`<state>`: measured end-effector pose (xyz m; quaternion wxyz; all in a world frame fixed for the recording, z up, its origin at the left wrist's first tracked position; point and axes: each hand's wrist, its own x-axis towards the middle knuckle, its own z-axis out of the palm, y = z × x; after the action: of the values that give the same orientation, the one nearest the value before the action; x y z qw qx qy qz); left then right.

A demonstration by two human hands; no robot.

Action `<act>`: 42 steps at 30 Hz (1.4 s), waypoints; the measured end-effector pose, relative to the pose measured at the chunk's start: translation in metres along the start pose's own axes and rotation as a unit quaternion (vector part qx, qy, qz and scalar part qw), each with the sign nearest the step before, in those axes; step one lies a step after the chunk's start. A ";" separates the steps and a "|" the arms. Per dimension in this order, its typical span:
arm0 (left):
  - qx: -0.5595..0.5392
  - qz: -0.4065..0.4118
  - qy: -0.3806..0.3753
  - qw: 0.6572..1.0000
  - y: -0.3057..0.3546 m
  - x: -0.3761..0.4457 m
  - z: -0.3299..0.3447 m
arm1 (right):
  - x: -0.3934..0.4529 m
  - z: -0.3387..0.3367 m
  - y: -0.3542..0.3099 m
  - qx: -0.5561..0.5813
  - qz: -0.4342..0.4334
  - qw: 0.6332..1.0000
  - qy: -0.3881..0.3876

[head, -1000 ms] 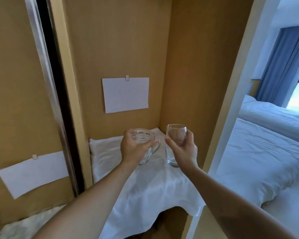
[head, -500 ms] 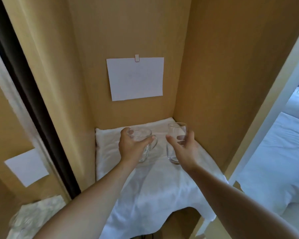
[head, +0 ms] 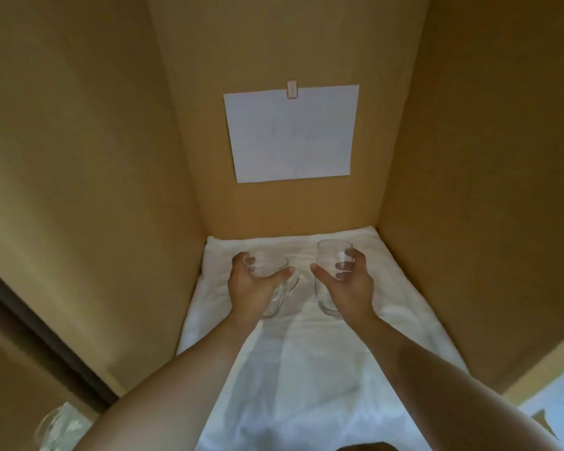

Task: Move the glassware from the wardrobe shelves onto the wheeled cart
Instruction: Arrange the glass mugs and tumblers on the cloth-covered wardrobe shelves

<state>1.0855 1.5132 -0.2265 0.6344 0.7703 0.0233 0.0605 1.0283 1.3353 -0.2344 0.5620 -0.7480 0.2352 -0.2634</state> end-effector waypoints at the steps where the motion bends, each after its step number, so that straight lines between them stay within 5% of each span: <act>1: 0.004 -0.004 0.009 1.000 -0.003 0.002 0.003 | 0.006 0.003 0.006 -0.002 0.002 1.000 -0.007; 11: 0.000 0.001 0.080 0.997 -0.028 0.014 0.015 | 0.045 0.027 0.032 0.009 -0.008 0.998 -0.064; 20: 0.023 -0.008 0.062 0.998 -0.033 0.009 0.009 | 0.045 0.048 0.047 0.038 -0.046 0.994 -0.091; 25: -0.031 -0.007 0.002 1.000 -0.048 0.009 -0.002 | 0.033 0.050 0.068 0.032 0.017 0.993 -0.110; 28: 0.055 -0.040 -0.023 0.997 -0.063 0.003 -0.011 | 0.033 0.052 0.073 0.017 0.018 0.994 -0.108; 42: 0.108 -0.015 0.072 0.991 -0.035 0.068 -0.021 | 0.034 0.057 0.077 0.020 -0.004 0.997 -0.071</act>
<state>1.1513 1.5478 -0.2525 0.5451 0.8275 0.0863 0.1033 1.0869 1.3344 -0.3171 0.5909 -0.7545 0.1865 -0.2164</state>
